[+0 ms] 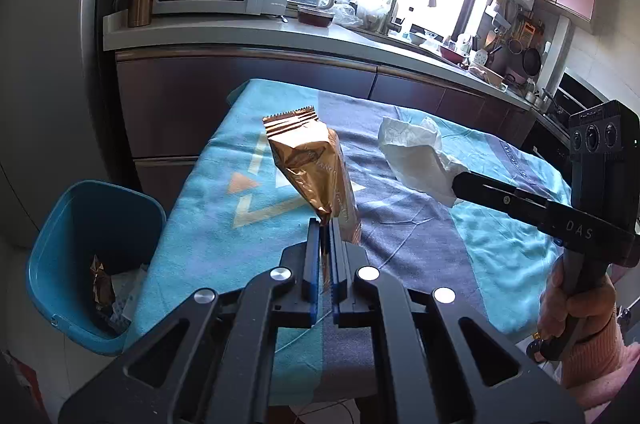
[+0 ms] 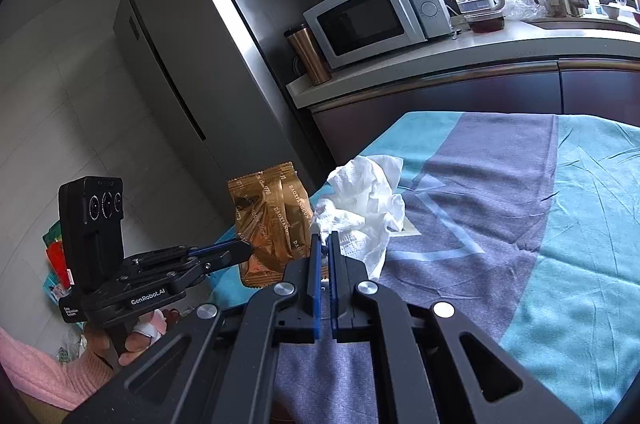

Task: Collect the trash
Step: 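Carry the gold wrapper and white tissue with both tools over the teal bin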

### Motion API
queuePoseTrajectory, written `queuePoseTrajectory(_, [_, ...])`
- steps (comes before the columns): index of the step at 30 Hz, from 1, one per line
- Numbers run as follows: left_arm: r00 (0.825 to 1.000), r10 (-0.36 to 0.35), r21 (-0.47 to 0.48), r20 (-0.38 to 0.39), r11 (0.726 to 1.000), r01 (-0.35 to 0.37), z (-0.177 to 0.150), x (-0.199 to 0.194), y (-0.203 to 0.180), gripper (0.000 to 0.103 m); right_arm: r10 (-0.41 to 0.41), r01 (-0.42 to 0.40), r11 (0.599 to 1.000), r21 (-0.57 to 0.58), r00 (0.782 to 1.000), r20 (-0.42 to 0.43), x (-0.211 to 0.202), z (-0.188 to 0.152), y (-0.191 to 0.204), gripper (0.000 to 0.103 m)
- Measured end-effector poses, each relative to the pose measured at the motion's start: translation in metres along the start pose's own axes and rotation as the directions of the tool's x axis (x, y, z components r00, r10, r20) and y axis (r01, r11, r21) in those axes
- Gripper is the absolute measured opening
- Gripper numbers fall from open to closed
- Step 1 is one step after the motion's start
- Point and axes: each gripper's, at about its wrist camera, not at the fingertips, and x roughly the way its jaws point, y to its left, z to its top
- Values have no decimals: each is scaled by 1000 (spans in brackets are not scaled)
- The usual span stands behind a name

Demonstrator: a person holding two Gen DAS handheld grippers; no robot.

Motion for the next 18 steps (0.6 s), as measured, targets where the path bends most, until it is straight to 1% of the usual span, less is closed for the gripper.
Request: queuePoseTrajectory(18, [997, 68, -79, 48, 995, -64, -5, -30, 46, 5, 62, -65, 996, -56, 997, -53, 37, 1, 39, 2])
